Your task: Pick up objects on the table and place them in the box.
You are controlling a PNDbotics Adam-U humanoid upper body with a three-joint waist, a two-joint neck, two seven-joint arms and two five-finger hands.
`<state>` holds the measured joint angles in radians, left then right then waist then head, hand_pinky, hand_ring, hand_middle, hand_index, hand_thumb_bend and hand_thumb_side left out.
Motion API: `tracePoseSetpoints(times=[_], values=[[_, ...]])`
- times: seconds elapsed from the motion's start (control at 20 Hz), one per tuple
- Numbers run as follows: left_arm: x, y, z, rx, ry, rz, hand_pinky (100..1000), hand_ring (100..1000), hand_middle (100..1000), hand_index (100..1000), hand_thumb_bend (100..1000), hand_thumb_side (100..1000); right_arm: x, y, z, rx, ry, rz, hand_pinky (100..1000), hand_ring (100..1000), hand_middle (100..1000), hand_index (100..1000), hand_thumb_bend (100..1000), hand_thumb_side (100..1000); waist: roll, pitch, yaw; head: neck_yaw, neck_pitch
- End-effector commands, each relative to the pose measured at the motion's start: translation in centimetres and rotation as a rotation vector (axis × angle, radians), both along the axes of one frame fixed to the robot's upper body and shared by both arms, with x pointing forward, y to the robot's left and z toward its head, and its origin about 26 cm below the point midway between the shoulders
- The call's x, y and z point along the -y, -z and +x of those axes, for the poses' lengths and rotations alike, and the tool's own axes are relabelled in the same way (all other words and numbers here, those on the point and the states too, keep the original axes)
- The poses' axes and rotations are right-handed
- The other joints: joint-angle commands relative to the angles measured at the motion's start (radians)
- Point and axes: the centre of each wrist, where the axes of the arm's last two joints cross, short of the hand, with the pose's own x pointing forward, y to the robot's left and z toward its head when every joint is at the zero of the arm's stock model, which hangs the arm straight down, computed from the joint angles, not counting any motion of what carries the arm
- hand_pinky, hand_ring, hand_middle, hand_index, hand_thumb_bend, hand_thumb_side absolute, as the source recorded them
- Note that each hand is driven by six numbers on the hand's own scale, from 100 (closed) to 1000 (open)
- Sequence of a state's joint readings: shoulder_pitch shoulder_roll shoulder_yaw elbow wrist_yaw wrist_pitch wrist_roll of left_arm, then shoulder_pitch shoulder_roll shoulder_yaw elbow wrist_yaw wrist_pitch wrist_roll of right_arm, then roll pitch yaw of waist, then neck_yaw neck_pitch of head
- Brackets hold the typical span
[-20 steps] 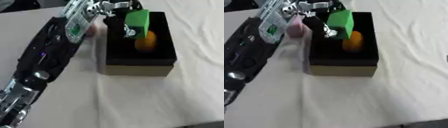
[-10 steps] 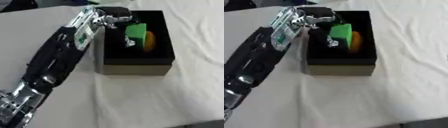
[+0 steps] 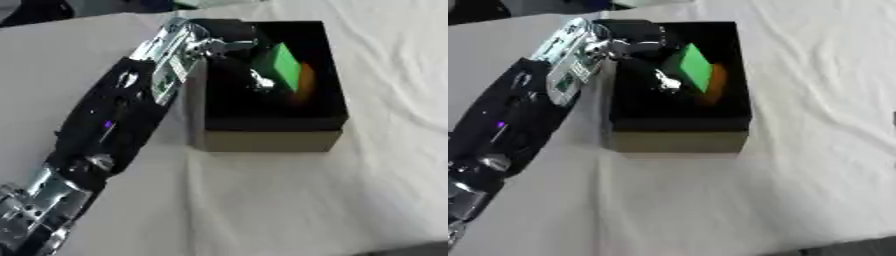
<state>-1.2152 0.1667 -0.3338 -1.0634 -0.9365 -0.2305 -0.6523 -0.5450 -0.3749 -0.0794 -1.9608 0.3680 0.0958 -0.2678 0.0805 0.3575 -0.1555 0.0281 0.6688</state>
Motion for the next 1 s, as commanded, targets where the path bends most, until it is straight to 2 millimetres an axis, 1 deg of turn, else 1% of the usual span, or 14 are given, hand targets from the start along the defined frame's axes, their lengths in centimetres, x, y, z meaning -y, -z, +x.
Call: tracePoseSetpoints(times=[0.05, 0.15, 0.35, 0.5, 0.55, 0.6, 0.65, 0.7, 0.75, 0.85, 0.9, 0.95, 1.0], values=[[-0.5, -2.3, -0.6, 0.057, 0.018, -0.040, 743, 760, 782, 917, 311, 888, 0.0, -0.7, -0.4, 0.030, -0.003, -0.005, 850, 602, 564, 776, 100, 1000, -0.008, -0.028, 0.002, -0.004, 0.004], [-0.6, -3.2, -1.2, 0.069, 0.042, -0.075, 737, 756, 779, 915, 285, 891, 0.0, -0.6, -0.4, 0.028, -0.001, -0.005, 850, 602, 564, 776, 100, 1000, -0.009, -0.031, 0.005, -0.005, 0.005], [-0.9, -5.0, -2.4, 0.089, 0.085, -0.135, 734, 754, 777, 913, 242, 864, 0.0, -0.5, -0.4, 0.022, 0.000, -0.004, 849, 602, 564, 776, 100, 1000, -0.012, -0.040, 0.010, -0.006, 0.006], [-1.3, -5.9, -3.1, 0.098, 0.100, -0.160, 730, 752, 775, 913, 225, 860, 0.1, -0.4, -0.4, 0.019, 0.003, -0.004, 849, 602, 564, 776, 100, 1000, -0.014, -0.046, 0.015, -0.008, 0.008], [-1.5, -6.2, -3.3, 0.098, 0.106, -0.169, 731, 752, 776, 914, 232, 857, 0.1, -0.3, -0.4, 0.018, 0.004, -0.005, 849, 602, 564, 776, 100, 1000, -0.015, -0.048, 0.018, -0.009, 0.009], [-1.7, -6.5, -3.5, 0.098, 0.109, -0.174, 733, 754, 778, 915, 245, 854, 0.1, -0.3, -0.4, 0.016, 0.005, -0.005, 849, 602, 564, 776, 100, 1000, -0.015, -0.050, 0.020, -0.011, 0.010], [-1.8, -6.6, -3.6, 0.096, 0.109, -0.172, 747, 767, 796, 933, 346, 873, 0.1, -0.3, -0.4, 0.016, 0.004, -0.005, 849, 602, 564, 776, 100, 1000, -0.016, -0.051, 0.021, -0.011, 0.011], [-1.8, -6.7, -3.7, 0.091, 0.109, -0.163, 750, 770, 799, 935, 370, 876, 0.1, -0.3, -0.4, 0.014, 0.004, -0.006, 849, 602, 564, 776, 100, 1000, -0.016, -0.052, 0.022, -0.012, 0.011], [-1.9, -6.7, -3.8, 0.088, 0.109, -0.154, 759, 780, 811, 944, 432, 877, 0.1, -0.3, -0.3, 0.013, 0.004, -0.006, 849, 602, 564, 775, 100, 1000, -0.017, -0.053, 0.023, -0.013, 0.011], [-1.9, -6.7, -3.8, 0.092, 0.103, -0.129, 779, 798, 823, 944, 498, 858, 0.1, -0.2, -0.3, 0.012, 0.004, -0.006, 849, 601, 563, 775, 100, 1000, -0.019, -0.053, 0.022, -0.014, 0.012], [-1.8, -6.6, -3.8, 0.098, 0.096, -0.116, 777, 798, 822, 939, 505, 850, 0.1, -0.2, -0.3, 0.012, 0.005, -0.005, 849, 601, 563, 775, 100, 1000, -0.020, -0.053, 0.021, -0.014, 0.013], [-1.8, -6.4, -3.6, 0.098, 0.087, -0.103, 777, 798, 823, 939, 539, 860, 0.1, -0.3, -0.3, 0.013, 0.005, -0.004, 849, 601, 563, 775, 100, 1000, -0.020, -0.052, 0.019, -0.013, 0.013], [-1.7, -6.0, -3.3, 0.094, 0.073, -0.090, 777, 798, 823, 939, 549, 864, 0.1, -0.3, -0.3, 0.014, 0.004, -0.004, 849, 601, 563, 775, 100, 1000, -0.020, -0.052, 0.018, -0.013, 0.012]])
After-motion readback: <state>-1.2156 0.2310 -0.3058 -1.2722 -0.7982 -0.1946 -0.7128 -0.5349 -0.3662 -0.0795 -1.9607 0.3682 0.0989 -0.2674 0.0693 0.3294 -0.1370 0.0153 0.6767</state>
